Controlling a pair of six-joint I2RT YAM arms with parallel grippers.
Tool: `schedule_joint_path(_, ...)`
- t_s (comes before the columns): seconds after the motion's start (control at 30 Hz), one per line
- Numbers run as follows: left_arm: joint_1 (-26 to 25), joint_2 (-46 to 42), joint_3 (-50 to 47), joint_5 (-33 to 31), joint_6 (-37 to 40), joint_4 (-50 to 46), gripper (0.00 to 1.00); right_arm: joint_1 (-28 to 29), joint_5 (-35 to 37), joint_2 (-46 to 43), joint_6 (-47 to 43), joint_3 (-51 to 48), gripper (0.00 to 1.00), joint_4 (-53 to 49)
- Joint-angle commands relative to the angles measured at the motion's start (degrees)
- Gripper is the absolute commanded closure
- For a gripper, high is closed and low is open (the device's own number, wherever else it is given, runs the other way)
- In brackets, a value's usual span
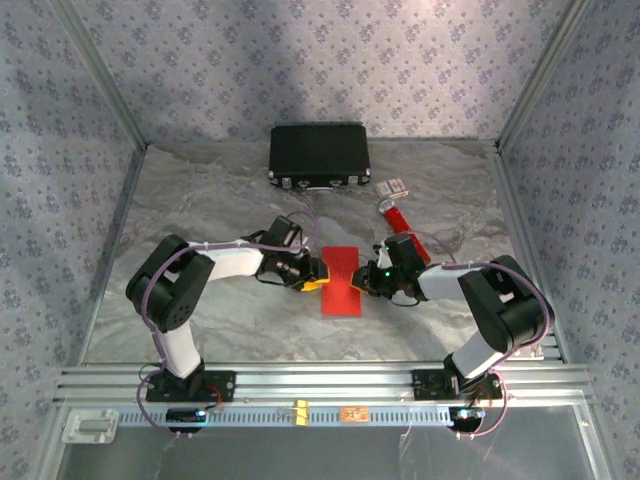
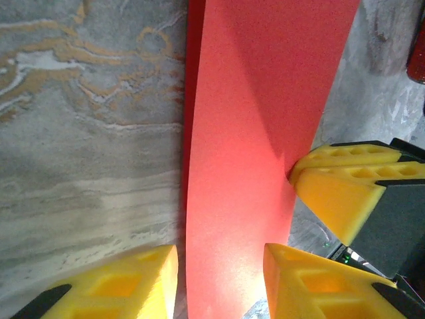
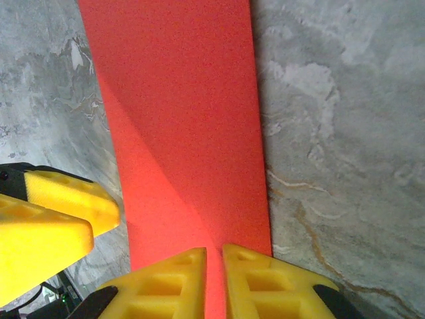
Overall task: Fold a paper plane with a square sheet of paper (pick it up from the middle)
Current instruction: Third fold the triangle at the center of the table.
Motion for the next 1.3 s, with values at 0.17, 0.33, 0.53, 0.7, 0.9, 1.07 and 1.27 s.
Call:
schedule_joint_path(0.17, -1.11, 2.68, 2.90, 2.62, 1.57, -1.91, 0.63, 0.10, 3.01, 0.87, 0.52, -0.12, 0.84, -4.94)
schedule_joint_path(0.33, -1.20, 2.69, 2.84, 1.61, 1.20, -1.65, 0.67, 0.11, 3.04, 0.87, 0.55, -0.34, 0.84, -4.87)
schedule_joint_path(0.53, -1.11, 2.52, 1.92, 1.08, -0.19, 0.01, 0.72, 0.21, 3.19, 0.25, 0.61, -0.51, 0.83, -4.81)
schedule_joint_path(0.7, -0.39, 1.42, -0.35, 1.10, -1.66, 3.63, 0.68, 0.22, 3.26, -0.16, 0.66, -0.21, 0.83, -5.23)
schedule_joint_path(0.9, 0.71, -0.15, -2.57, -0.60, -2.64, 6.16, 0.58, 0.43, 3.28, -0.21, 0.61, 0.08, 0.82, -5.50)
schedule_joint_path(1.07, 1.51, -0.40, -2.97, -0.13, -2.48, 6.82, 0.58, 0.47, 3.31, -0.21, 0.65, 0.21, 0.82, -5.56)
schedule_joint_path(1.27, 1.52, 0.26, -2.85, 0.62, -2.68, 6.61, 0.58, 0.67, 3.25, 0.14, 0.64, 0.55, 0.82, -5.38)
